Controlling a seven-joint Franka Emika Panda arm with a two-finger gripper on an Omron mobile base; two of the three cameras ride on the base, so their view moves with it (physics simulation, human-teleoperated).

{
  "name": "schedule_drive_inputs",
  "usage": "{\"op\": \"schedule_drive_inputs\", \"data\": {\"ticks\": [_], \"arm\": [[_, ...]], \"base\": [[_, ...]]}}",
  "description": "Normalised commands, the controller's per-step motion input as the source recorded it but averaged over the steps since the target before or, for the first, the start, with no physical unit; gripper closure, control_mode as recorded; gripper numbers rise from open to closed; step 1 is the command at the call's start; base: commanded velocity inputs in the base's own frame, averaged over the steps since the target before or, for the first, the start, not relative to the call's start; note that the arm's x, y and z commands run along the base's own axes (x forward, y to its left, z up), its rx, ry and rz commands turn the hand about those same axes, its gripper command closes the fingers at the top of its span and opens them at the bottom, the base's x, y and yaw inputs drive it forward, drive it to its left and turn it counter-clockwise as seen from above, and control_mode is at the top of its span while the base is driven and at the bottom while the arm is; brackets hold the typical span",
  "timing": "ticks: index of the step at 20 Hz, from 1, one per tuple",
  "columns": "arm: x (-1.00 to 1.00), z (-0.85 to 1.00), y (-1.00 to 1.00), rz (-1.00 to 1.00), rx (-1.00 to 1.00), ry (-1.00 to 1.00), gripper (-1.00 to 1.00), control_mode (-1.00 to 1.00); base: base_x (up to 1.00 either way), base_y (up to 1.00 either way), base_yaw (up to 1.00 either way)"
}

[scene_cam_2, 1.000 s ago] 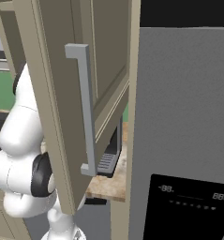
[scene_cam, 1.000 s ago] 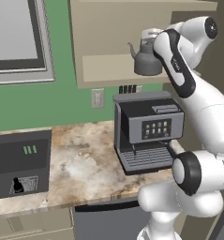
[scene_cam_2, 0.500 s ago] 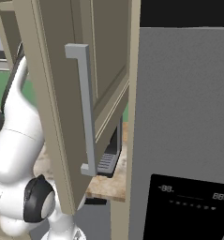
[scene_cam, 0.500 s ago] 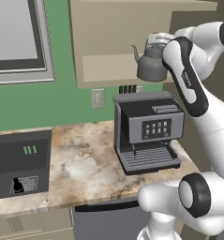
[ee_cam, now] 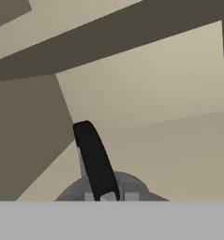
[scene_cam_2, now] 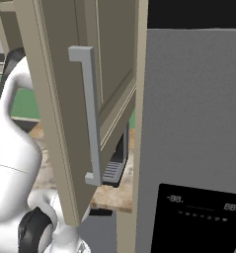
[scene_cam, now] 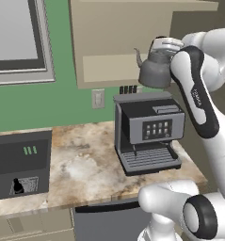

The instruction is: Open the cabinet, pick the kettle from the cabinet, and place it in the sink.

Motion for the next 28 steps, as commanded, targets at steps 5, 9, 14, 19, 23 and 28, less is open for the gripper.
{"op": "schedule_drive_inputs", "data": {"ticks": [5,9,14,19,23,28], "arm": [[-0.48,0.0,0.03,0.0,0.0,0.0,1.0,-1.0],[-0.49,0.0,0.03,-0.01,0.0,0.0,1.0,-1.0],[-0.44,-0.08,0.11,-0.01,0.0,0.0,1.0,-1.0],[-0.36,-0.19,0.16,0.0,0.0,0.0,1.0,-1.0],[-0.34,-0.22,0.16,0.0,0.0,0.0,1.0,-1.0],[-0.27,-0.22,0.18,0.0,0.0,0.0,1.0,-1.0]], "base": [[0.0,0.0,0.0],[0.0,0.0,0.0],[0.0,0.0,0.0],[0.0,0.0,0.0],[0.0,0.0,0.0],[0.0,0.0,0.0]]}}
